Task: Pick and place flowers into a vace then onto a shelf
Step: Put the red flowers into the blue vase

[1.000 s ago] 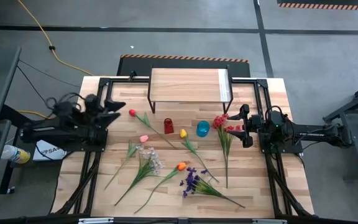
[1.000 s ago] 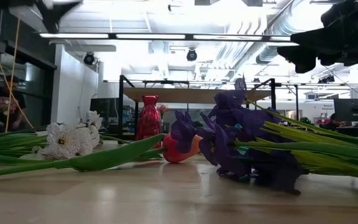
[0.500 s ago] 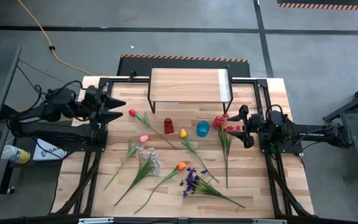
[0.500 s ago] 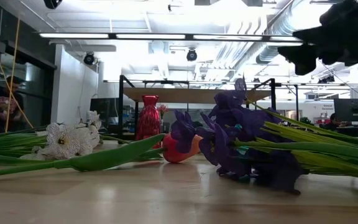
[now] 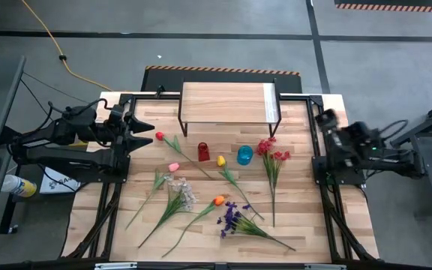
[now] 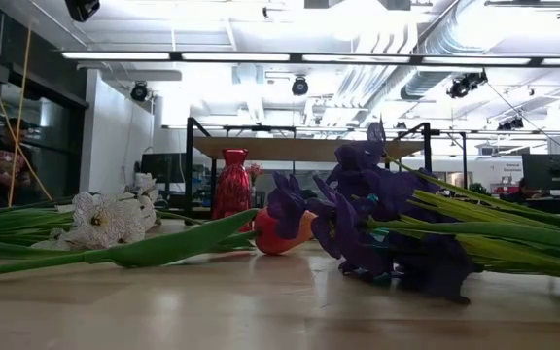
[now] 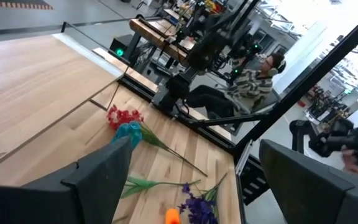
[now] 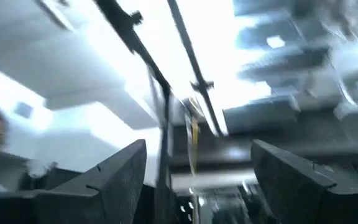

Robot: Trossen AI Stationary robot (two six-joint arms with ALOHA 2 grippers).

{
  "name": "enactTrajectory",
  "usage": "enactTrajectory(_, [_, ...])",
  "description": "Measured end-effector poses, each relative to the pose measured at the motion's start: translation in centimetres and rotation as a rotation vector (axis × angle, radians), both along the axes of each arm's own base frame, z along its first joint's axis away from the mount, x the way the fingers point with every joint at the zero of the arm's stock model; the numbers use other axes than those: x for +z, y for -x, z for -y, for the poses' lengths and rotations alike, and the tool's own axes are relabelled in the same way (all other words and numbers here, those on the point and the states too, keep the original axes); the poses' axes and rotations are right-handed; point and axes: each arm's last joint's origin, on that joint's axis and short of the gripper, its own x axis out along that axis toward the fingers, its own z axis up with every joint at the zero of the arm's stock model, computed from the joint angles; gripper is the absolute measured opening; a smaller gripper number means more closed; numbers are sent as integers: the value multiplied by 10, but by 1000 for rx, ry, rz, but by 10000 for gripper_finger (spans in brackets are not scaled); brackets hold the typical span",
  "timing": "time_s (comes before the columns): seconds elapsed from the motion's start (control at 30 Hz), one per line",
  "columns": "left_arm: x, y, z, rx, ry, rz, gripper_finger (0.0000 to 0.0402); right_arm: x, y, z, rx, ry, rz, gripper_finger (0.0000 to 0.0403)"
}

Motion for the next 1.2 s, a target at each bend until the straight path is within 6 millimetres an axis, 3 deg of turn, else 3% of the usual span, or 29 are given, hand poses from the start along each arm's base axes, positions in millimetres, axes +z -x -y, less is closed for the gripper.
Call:
enactTrajectory(0.17, [0,0,0,0,0,0,386,38,14,-6,14,191,99,279])
enactTrajectory(0.4, [0,0,0,1,0,0,386,64,22,-11,12,320,176,279])
enactTrajectory(1.2, [0,0,0,2,3,1,386,68,24,-9,-50,260,197,279])
